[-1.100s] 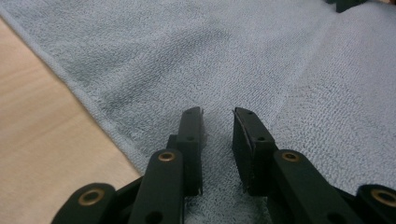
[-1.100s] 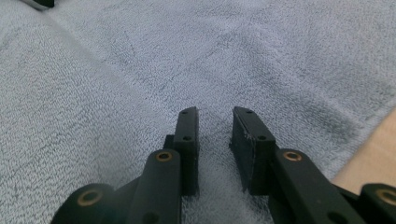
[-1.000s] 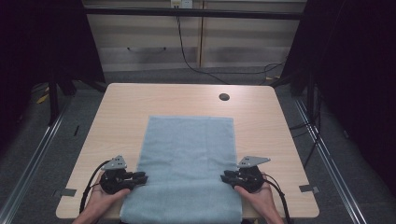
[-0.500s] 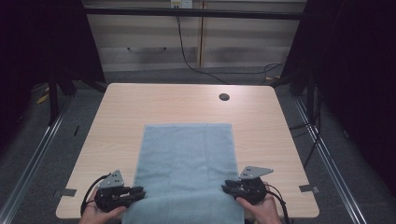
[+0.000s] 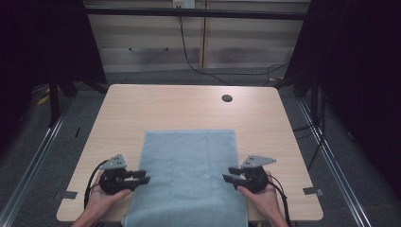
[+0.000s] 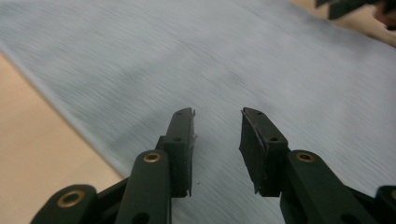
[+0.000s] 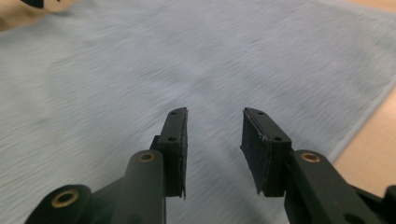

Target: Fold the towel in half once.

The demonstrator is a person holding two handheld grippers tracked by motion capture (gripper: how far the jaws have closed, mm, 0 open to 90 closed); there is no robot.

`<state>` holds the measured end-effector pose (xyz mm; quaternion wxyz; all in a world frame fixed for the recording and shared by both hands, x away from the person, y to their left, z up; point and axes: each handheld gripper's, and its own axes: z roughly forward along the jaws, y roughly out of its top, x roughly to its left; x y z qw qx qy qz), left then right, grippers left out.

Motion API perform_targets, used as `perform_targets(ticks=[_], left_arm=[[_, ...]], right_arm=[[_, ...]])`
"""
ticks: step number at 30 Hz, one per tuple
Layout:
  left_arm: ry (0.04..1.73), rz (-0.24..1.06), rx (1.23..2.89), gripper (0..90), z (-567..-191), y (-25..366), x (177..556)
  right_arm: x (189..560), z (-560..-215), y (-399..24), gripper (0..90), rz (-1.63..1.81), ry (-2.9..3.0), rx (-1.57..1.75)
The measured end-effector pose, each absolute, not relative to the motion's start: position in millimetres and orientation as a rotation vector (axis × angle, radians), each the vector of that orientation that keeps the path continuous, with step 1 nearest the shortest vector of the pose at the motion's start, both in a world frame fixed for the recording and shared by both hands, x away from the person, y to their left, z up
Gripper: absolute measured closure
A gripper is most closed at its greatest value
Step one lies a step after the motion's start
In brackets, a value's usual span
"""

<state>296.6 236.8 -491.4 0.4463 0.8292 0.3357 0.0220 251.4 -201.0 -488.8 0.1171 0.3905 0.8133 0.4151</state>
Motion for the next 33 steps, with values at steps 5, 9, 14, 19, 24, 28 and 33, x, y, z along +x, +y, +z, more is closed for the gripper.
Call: perform_targets(ticks=[5, 9, 14, 19, 24, 28, 33], left_arm=[[0.900, 0.074, 2.024, 62.7, -496, 238, 324], [0.935, 0.123, 2.037, 62.9, -499, 238, 337], [0.908, 0.142, 2.082, 66.7, -506, 236, 332], [0.846, 0.160, 2.132, 66.6, -504, 237, 310], [0.805, 0.116, 2.171, 66.2, -501, 242, 284], [0.797, 0.065, 2.154, 65.5, -501, 247, 281], [0.843, 0.057, 2.102, 64.7, -501, 251, 297]], right_arm=[[287, -493, -203, 59.3, 1.197, 2.329, 1.200], [318, -503, -206, 59.9, 1.123, 2.317, 1.285], [313, -506, -201, 59.9, 1.126, 2.337, 1.265], [297, -506, -201, 60.1, 1.127, 2.355, 1.235], [262, -502, -195, 60.2, 1.109, 2.439, 1.178], [267, -497, -199, 59.1, 1.102, 2.455, 1.175], [310, -490, -216, 57.1, 1.124, 2.303, 1.261]])
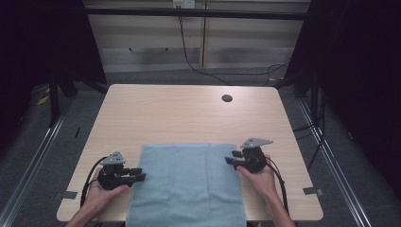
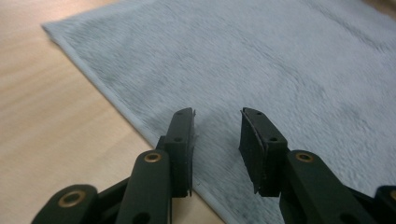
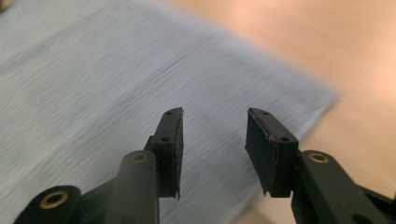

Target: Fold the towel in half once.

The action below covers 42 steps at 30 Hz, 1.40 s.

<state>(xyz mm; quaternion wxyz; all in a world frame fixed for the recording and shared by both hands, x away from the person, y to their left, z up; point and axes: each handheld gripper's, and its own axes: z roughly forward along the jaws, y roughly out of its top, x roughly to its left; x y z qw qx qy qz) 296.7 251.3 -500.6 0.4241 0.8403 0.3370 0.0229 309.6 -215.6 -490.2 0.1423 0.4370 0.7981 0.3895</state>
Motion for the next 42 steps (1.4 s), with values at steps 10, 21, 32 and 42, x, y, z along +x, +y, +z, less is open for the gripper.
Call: perform_targets(ticks=[10, 21, 32, 42], left_arm=[[0.991, 0.104, 1.994, 61.6, -498, 260, 354], [1.052, 0.111, 1.973, 53.7, -509, 249, 386], [0.929, 0.130, 2.068, 84.3, -509, 239, 377], [0.891, 0.136, 1.858, 86.6, -456, 256, 367]], right_arm=[[353, -502, -224, 56.8, 1.059, 2.272, 1.355], [351, -505, -219, 72.7, 1.037, 2.307, 1.318], [348, -498, -225, 83.4, 1.172, 2.295, 1.333], [334, -436, -229, 84.0, 1.338, 2.202, 1.201]])
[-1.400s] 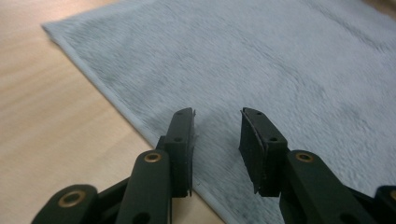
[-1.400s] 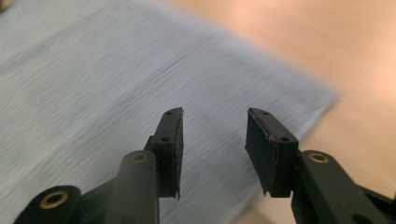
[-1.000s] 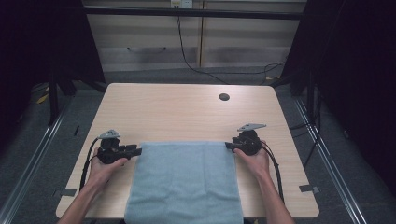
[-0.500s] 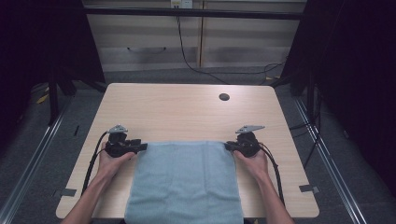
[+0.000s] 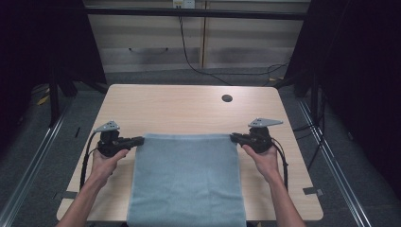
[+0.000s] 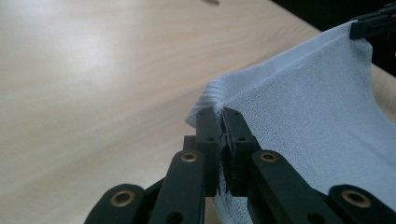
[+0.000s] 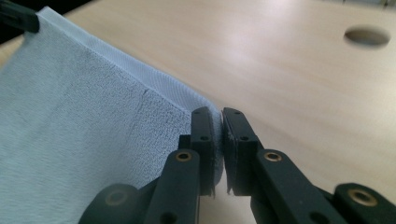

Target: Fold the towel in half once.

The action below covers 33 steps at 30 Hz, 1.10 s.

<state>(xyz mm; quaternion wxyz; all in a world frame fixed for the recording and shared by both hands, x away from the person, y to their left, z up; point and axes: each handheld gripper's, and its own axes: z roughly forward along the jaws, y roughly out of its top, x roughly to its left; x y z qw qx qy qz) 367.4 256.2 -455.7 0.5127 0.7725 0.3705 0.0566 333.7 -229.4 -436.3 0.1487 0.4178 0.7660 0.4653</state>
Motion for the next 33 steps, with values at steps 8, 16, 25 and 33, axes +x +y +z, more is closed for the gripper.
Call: perform_targets(ticks=[8, 16, 25, 33], left_arm=[[0.829, 0.211, 1.820, 86.5, -405, 259, 369], [0.779, 0.279, 1.765, 86.5, -344, 262, 381], [0.768, 0.336, 1.712, 86.6, -301, 259, 399], [0.755, 0.374, 1.691, 86.7, -267, 259, 417]], right_arm=[[337, -380, -237, 84.0, 1.433, 2.109, 1.125], [347, -330, -238, 84.2, 1.451, 2.051, 1.060], [371, -277, -238, 84.4, 1.478, 1.967, 1.034], [393, -246, -236, 84.7, 1.474, 1.930, 1.040]])
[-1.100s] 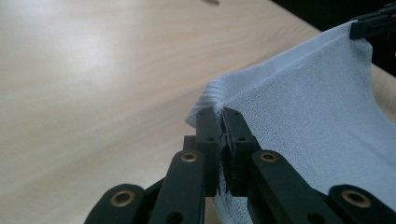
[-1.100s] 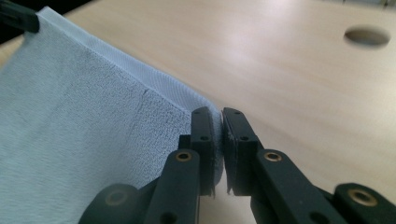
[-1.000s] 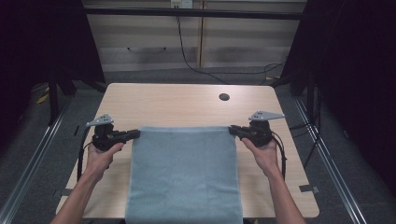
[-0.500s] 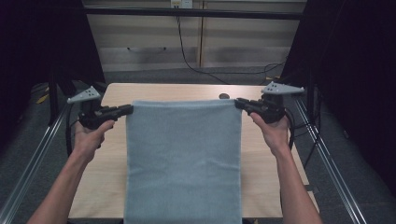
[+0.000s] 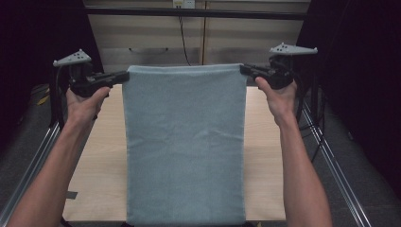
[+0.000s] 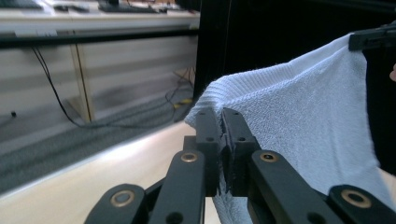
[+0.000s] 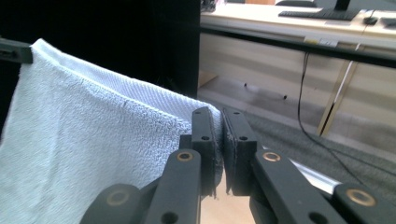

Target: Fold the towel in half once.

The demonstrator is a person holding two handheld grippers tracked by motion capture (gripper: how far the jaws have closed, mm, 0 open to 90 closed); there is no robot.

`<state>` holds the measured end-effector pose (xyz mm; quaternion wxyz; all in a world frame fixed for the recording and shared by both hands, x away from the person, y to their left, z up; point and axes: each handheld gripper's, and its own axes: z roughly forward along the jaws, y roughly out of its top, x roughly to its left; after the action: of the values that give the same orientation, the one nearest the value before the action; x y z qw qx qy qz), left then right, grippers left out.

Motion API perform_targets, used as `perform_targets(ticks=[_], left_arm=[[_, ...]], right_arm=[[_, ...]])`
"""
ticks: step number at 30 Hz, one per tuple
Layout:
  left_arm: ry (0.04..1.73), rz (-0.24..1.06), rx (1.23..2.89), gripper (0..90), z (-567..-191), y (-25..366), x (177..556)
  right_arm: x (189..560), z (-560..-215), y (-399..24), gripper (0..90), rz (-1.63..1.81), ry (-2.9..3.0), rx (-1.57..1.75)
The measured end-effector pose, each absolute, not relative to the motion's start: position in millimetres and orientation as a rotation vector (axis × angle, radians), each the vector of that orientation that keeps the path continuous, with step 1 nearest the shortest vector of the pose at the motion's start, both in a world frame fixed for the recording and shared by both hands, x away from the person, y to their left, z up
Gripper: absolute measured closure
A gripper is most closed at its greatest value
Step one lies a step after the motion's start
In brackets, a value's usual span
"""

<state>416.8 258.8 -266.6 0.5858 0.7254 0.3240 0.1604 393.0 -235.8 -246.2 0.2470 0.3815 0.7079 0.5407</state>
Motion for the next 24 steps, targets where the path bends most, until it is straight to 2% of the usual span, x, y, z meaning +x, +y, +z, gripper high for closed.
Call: perform_targets(ticks=[6, 8, 13, 16, 18, 19, 21, 22, 24], left_arm=[[0.759, 0.407, 1.636, 86.9, -231, 257, 436], [0.764, 0.478, 1.673, 87.0, -216, 250, 443], [0.740, 0.462, 1.610, 86.9, -187, 244, 447], [0.708, 0.433, 1.626, 86.9, -200, 246, 438], [0.704, 0.409, 1.642, 86.8, -219, 251, 432], [0.714, 0.392, 1.645, 86.8, -229, 253, 428], [0.715, 0.368, 1.651, 86.7, -250, 256, 419], [0.718, 0.360, 1.671, 86.7, -259, 256, 412], [0.697, 0.333, 1.688, 86.7, -285, 260, 390]], right_arm=[[405, -221, -236, 84.9, 1.486, 1.893, 1.039], [412, -208, -234, 85.0, 1.447, 1.879, 1.045], [414, -188, -238, 85.0, 1.451, 1.810, 1.051], [408, -191, -240, 85.0, 1.474, 1.810, 1.040], [394, -213, -242, 85.0, 1.487, 1.851, 1.023], [394, -213, -242, 85.0, 1.487, 1.851, 1.023], [376, -241, -242, 85.0, 1.500, 1.888, 1.017], [376, -241, -242, 85.0, 1.500, 1.888, 1.017], [355, -266, -243, 85.0, 1.522, 1.910, 1.010]])
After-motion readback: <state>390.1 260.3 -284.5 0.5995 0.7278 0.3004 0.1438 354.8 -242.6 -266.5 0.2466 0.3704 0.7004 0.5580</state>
